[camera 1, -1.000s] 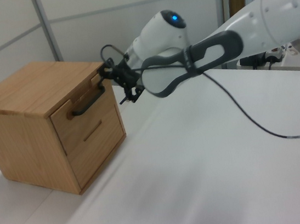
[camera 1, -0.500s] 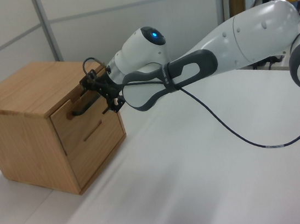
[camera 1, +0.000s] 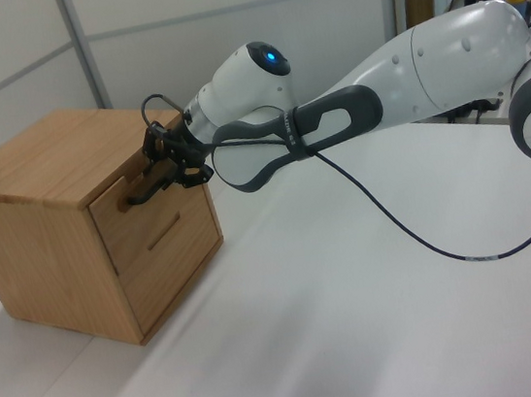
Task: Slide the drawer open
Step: 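Lower the gripper onto the black handle of the upper drawer, then close the gripper on the black drawer handle, then pull the handle outward, sliding the upper drawer out of the cabinet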
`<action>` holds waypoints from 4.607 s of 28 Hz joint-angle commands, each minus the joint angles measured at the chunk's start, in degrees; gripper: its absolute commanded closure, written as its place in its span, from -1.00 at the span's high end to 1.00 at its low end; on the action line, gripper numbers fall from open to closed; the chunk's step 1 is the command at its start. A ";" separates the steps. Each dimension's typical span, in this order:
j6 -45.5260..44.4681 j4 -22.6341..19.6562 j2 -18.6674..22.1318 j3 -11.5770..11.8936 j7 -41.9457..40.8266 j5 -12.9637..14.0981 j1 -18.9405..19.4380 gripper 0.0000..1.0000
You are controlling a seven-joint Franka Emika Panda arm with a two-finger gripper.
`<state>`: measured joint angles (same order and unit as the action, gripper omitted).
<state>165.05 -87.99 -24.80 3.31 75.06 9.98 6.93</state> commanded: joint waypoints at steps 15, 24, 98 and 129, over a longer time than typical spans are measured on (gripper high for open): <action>-0.16 -1.39 2.47 -0.41 -1.23 -2.07 -0.42 -1.00; -9.03 -3.15 7.57 -0.41 -1.24 -1.98 -0.95 -1.00; -22.75 -3.15 7.66 -0.41 -1.85 -9.89 -2.18 -0.58; -46.38 -3.24 15.92 0.30 -5.98 -9.01 -3.32 -1.00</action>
<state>125.57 -90.23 -12.45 3.19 71.15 0.99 4.28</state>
